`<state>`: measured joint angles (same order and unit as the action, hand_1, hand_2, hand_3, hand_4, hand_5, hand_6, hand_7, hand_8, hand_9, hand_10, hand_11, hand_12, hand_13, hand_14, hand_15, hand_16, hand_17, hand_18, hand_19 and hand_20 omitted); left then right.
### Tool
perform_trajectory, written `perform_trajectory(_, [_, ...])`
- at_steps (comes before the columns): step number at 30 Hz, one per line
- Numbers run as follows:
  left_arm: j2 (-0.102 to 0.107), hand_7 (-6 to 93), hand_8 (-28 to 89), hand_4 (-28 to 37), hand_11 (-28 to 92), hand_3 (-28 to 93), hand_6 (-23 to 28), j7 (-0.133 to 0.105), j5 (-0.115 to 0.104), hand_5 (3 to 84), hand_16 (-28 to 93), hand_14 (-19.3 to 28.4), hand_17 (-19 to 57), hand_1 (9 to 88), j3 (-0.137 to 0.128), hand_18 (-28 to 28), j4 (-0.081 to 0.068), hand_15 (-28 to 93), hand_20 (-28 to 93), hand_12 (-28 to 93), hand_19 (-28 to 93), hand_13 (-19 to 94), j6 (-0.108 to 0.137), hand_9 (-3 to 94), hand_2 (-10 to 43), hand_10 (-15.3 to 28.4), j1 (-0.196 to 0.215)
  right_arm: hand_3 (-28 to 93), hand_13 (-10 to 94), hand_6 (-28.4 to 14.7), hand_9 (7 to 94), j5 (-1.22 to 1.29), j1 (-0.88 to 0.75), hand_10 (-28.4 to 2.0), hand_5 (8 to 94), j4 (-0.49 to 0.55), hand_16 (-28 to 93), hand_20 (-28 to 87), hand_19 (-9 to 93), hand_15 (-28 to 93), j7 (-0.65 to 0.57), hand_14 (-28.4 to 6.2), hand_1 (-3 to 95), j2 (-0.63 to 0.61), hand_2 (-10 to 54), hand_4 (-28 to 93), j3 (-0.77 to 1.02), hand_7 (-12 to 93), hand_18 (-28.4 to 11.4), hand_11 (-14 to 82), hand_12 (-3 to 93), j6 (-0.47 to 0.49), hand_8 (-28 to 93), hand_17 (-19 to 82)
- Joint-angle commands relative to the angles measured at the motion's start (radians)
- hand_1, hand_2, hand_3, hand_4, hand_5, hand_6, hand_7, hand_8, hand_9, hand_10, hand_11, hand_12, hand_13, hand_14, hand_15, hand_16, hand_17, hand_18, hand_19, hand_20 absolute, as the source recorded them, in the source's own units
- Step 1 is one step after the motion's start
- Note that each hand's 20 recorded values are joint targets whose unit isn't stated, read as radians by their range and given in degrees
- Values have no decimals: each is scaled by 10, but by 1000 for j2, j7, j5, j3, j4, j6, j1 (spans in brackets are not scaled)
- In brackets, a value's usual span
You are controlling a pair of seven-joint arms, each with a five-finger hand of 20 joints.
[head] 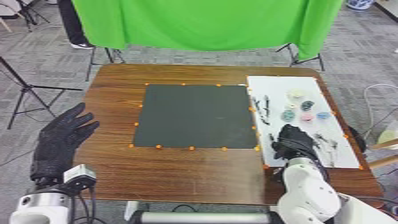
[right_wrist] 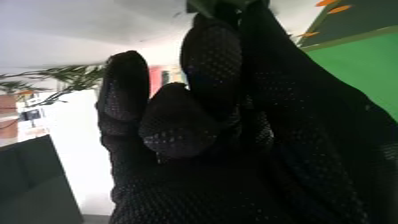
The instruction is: Arrange flowers
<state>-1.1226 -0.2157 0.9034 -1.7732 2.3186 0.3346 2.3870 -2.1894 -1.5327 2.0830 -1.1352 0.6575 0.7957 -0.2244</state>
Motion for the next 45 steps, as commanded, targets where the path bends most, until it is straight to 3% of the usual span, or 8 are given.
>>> perform_trajectory(1, [1, 159, -107, -220, 266, 829, 103, 3, 0, 396, -104, 261, -88, 246, -13, 227, 13, 525, 18, 89, 606, 267, 13, 358, 55, 194, 26, 877, 821, -34, 844, 6, -12, -124, 801, 19, 197, 167, 932, 846, -25, -63, 484, -35, -95, -283, -8, 416, -224, 520, 338, -11, 213, 424])
perform_trajectory(15, [0, 158, -107, -220, 268, 828, 103, -3, -3, 396, -105, 261, -88, 247, -20, 228, 20, 526, 18, 89, 606, 267, 24, 358, 56, 193, 45, 886, 823, -36, 842, -29, 66, -131, 806, 47, 194, 180, 932, 855, -11, -62, 482, -49, -95, -282, -3, 416, -226, 537, 333, -42, 219, 426])
perform_trajectory(26, [8, 158, -107, -219, 267, 826, 104, -6, -5, 396, -104, 261, -88, 248, -35, 228, 28, 526, 18, 89, 607, 267, 34, 357, 56, 194, 58, 889, 825, -37, 843, -28, 251, -130, 808, 48, 195, 184, 932, 857, 42, -62, 481, 1, -95, -280, -97, 414, -225, 539, 335, -32, 220, 428])
perform_trajectory(36, [1, 158, -106, -218, 268, 826, 104, 13, -1, 396, -104, 262, -88, 247, -66, 228, 29, 527, 17, 89, 607, 267, 30, 357, 57, 194, 65, 890, 825, -37, 844, -20, 436, -129, 809, -24, 196, 186, 932, 858, 144, -61, 480, 178, -95, -278, -205, 411, -225, 538, 337, 35, 223, 427])
perform_trajectory(38, [1, 158, -106, -218, 269, 825, 104, 4, -7, 396, -104, 262, -88, 248, -80, 228, 32, 526, 17, 90, 607, 267, 47, 357, 57, 194, 85, 890, 825, -37, 844, -18, 476, -129, 810, -59, 196, 186, 932, 858, 185, -62, 481, 246, -95, -278, -219, 411, -225, 538, 338, 63, 222, 427])
perform_trajectory(41, [-9, 157, -107, -219, 268, 824, 105, 5, -9, 396, -104, 262, -89, 248, -101, 229, 36, 526, 17, 90, 607, 267, 49, 357, 57, 195, 103, 891, 825, -37, 845, -16, 528, -129, 810, -99, 195, 186, 932, 858, 221, -61, 480, 309, -95, -277, -253, 410, -225, 538, 338, 75, 222, 427])
perform_trajectory(43, [-3, 158, -106, -219, 269, 824, 105, -7, -16, 396, -104, 262, -89, 248, -108, 229, 38, 526, 17, 90, 607, 267, 60, 356, 57, 194, 118, 892, 826, -37, 845, -12, 543, -129, 810, -127, 195, 186, 932, 858, 255, -61, 479, 363, -95, -277, -253, 410, -225, 538, 339, 92, 223, 427])
perform_trajectory(45, [-4, 158, -106, -219, 269, 824, 104, -9, -17, 396, -104, 262, -88, 248, -122, 229, 37, 526, 16, 91, 607, 268, 53, 356, 57, 194, 124, 892, 826, -37, 845, -22, 562, -128, 810, -161, 195, 186, 932, 858, 289, -61, 479, 421, -95, -277, -260, 410, -225, 537, 339, 111, 223, 427])
